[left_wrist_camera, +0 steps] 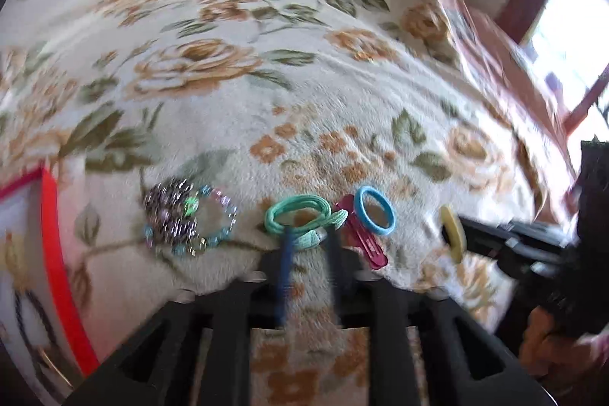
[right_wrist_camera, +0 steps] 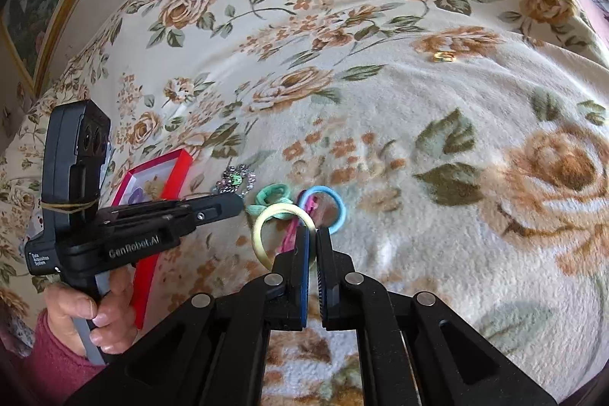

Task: Organize jewelry

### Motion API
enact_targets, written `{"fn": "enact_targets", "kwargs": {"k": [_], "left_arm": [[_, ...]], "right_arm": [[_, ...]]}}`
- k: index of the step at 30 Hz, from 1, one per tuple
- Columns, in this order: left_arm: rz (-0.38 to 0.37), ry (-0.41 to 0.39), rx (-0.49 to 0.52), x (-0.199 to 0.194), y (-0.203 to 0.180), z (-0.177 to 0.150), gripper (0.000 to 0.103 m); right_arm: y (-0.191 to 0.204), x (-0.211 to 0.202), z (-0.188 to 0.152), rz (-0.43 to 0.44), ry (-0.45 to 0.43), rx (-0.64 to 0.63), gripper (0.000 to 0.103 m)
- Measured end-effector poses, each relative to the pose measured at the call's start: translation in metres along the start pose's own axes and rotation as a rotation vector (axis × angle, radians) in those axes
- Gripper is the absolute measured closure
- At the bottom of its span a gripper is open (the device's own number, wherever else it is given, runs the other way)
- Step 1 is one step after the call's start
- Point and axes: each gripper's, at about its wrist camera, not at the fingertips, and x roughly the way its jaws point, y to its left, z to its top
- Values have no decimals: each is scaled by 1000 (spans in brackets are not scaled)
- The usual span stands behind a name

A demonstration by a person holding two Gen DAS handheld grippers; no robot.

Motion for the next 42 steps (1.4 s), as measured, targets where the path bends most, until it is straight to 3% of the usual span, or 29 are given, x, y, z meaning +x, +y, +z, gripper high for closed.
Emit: {"fn": "enact_targets", "kwargs": {"k": [1,7,13,19,28,42], "left_arm": [[10,13,31,4,-3,2,62],[63,87,166,34,-14,11,63],[60,87,202,47,-19,14,89],[62,57,151,35,-11,8,93],[15,-22,-3,-25,13,-21,93],[92,-146,-251,-137,71,-99,93]], "right_arm": [[-2,-1,0,-3,-2,4,100],[-10,-3,0,-10,-7,26,100],[-10,-1,-1,-6,-2,29,100],[-6,-2,1,-1,-7,21,100],[16,-1,3,34,-2,-17,100],[103,30,-12,137,76,-178,100]]}}
